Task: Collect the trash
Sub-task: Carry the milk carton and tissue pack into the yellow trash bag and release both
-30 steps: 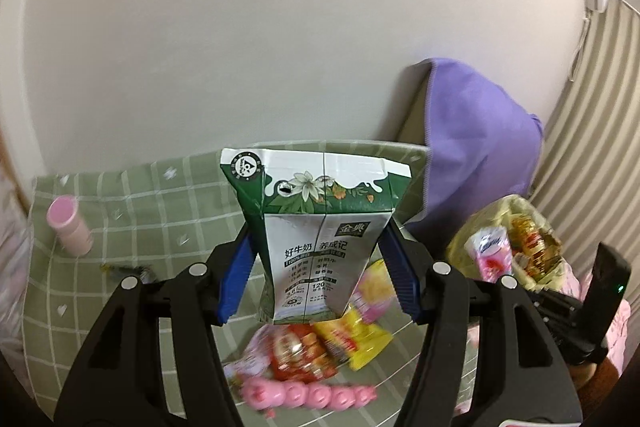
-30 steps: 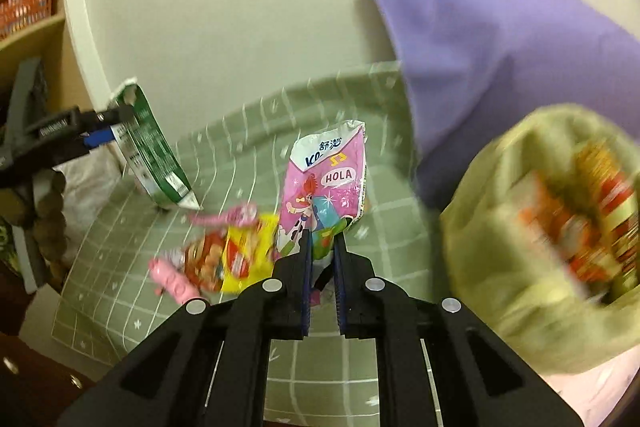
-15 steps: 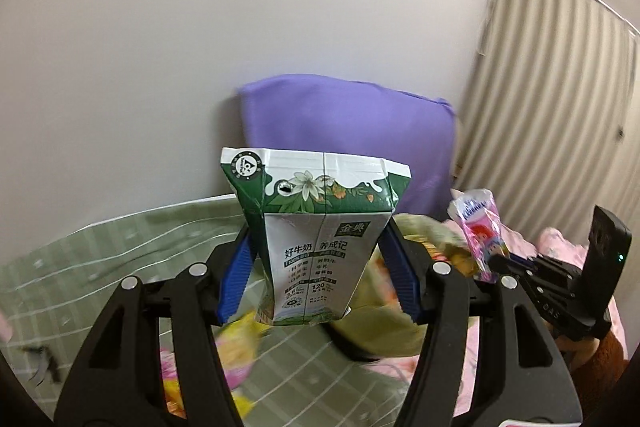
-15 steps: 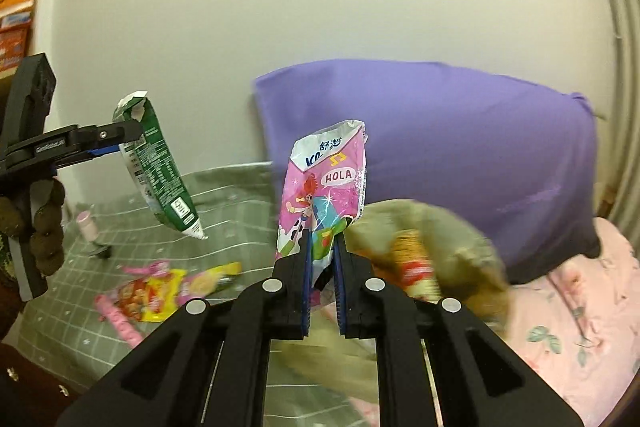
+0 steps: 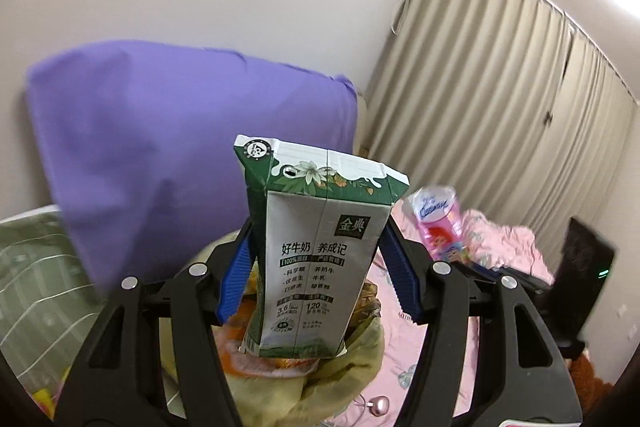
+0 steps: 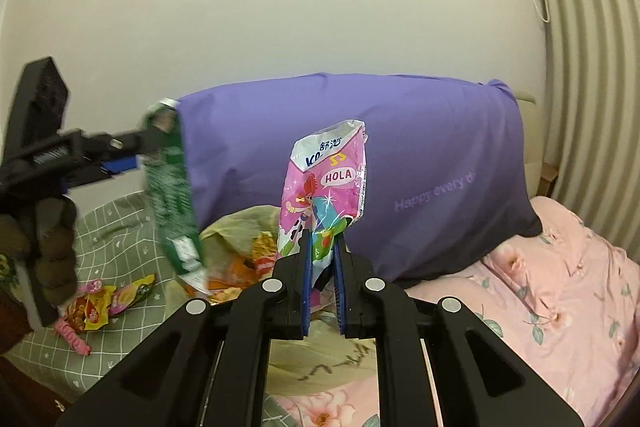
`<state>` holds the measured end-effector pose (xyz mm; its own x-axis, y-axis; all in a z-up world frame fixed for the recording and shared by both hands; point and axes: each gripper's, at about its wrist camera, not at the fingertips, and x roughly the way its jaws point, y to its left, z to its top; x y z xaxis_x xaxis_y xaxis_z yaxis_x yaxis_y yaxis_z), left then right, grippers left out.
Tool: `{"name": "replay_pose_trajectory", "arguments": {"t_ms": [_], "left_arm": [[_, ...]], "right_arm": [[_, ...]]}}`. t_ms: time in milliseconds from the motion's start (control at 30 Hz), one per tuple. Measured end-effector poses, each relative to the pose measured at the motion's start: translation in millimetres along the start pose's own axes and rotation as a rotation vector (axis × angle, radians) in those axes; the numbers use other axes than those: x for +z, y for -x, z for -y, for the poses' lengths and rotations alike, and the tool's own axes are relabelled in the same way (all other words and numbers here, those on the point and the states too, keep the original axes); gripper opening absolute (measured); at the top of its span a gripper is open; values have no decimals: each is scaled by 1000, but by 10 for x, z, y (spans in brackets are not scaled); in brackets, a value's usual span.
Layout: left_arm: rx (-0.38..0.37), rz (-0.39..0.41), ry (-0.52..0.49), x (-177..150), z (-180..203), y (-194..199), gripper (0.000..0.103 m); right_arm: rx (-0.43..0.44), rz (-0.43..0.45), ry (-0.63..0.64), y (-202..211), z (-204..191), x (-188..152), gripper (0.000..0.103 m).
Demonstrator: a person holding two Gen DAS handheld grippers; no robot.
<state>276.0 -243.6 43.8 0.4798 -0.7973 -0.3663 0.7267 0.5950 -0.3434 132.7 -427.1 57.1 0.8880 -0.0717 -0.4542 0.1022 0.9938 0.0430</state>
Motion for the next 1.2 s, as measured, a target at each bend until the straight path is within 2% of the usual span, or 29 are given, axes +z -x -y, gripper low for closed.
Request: {"name": "replay_pose_trajectory", "arguments": {"t_ms": [167, 300, 467, 700, 767, 933, 967, 1067, 1200], "left_arm": [[78, -142, -62, -372, -23, -542, 57], [120, -215, -73, -608, -123, -675, 57], [164, -295, -34, -782, -336, -796, 56], [173, -312, -21, -789, -347, -804, 57], [169, -312, -4, -672, -320, -812, 57], [114, -293, 63, -600, -385, -662, 58], [100, -290, 73, -581, -412, -622, 60], [83, -272, 85, -515, -443, -480, 64], [61, -238, 101, -474, -442, -310, 68]], "right_arm": [[46, -33, 43, -114, -18, -98, 11], [103, -99, 54, -389, -39, -158, 11], [162, -205, 86, -844, -134, -244, 11], [176, -281, 137, -1144, -277, -378, 11], [178, -286, 140, -1177, -277, -406, 11], [155, -280, 149, -1161, -312, -414, 12], [143, -279, 151, -1154, -319, -418, 13], [115, -265, 149, -1109, -326, -419, 32], [95, -238, 140, -994, -340, -410, 33]]}}
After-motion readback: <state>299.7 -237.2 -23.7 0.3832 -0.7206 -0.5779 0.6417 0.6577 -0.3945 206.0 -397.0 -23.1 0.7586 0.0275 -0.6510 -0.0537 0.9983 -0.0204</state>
